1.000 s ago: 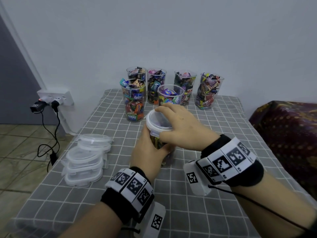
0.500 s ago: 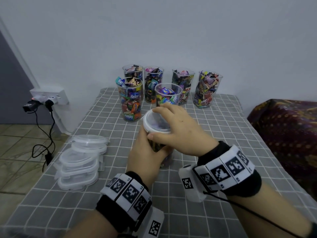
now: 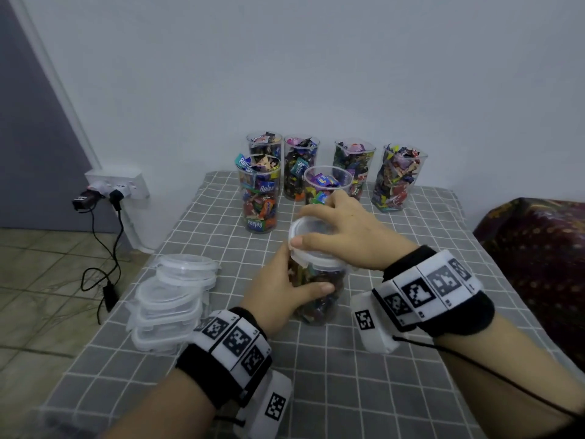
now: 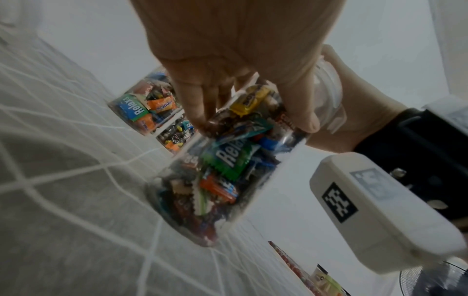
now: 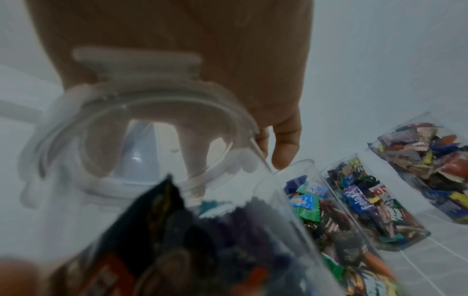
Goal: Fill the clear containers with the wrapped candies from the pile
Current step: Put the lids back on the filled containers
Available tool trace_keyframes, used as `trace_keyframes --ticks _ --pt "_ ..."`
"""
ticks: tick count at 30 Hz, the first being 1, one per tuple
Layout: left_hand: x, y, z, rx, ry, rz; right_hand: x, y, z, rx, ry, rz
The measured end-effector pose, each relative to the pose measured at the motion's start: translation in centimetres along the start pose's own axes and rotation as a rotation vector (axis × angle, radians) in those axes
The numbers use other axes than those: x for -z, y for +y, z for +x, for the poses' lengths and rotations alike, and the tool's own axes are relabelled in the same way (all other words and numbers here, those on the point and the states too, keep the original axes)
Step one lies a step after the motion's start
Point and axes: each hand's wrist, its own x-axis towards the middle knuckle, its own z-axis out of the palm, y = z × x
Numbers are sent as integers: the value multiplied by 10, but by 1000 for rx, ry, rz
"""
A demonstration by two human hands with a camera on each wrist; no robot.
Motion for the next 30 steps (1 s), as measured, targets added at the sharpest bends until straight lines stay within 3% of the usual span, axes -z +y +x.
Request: trace_keyframes --ticks 13,16,21,24,30 --pt "3 2 -1 -12 -39 7 -3 -1 4 -72 -42 35" --pt "4 3 0 -12 -65 -29 -7 3 -2 -54 76 202" --pt "14 0 5 -4 27 -192 -41 28 -31 -47 260 779" --pt "15 -2 6 3 28 -182 -62 27 -42 -57 304 874" --pt "-3 5 0 -19 58 98 -68 9 -34 13 523 895"
